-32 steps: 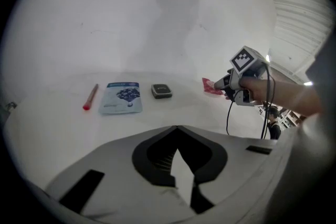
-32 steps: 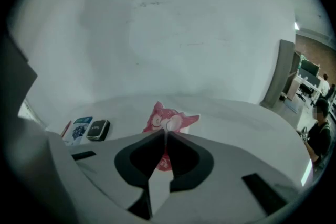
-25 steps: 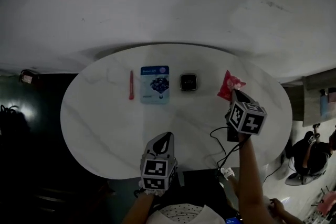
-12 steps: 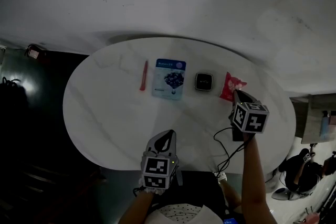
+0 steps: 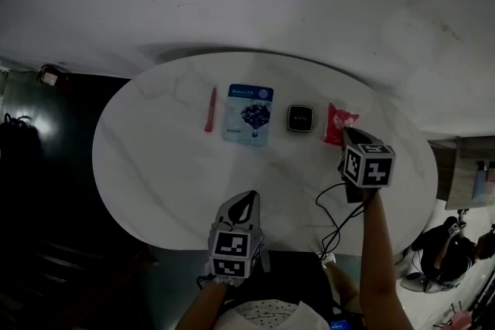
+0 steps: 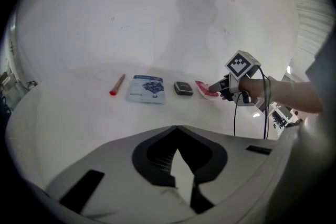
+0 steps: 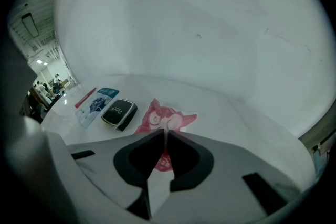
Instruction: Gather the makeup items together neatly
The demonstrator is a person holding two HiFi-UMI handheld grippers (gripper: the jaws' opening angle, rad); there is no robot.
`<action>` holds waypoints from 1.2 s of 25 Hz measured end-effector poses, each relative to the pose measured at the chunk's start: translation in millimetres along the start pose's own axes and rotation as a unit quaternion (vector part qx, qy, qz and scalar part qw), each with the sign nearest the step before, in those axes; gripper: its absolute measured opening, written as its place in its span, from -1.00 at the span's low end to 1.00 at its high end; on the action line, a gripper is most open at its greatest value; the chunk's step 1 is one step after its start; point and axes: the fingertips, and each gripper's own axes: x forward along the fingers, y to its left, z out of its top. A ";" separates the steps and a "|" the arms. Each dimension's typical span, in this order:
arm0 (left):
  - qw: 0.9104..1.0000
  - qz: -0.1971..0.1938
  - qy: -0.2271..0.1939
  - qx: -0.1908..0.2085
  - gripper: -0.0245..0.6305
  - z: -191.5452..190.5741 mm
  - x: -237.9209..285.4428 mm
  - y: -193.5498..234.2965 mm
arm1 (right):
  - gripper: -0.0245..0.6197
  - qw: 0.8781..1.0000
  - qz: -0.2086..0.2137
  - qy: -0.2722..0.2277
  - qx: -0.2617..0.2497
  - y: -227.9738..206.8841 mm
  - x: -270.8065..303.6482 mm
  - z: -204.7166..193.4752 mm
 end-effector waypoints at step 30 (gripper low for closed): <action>0.998 -0.034 -0.040 0.030 -0.86 40.5 2.0 -4.5 | -0.90 0.982 -0.024 -0.160 0.099 31.3 -79.4 23.5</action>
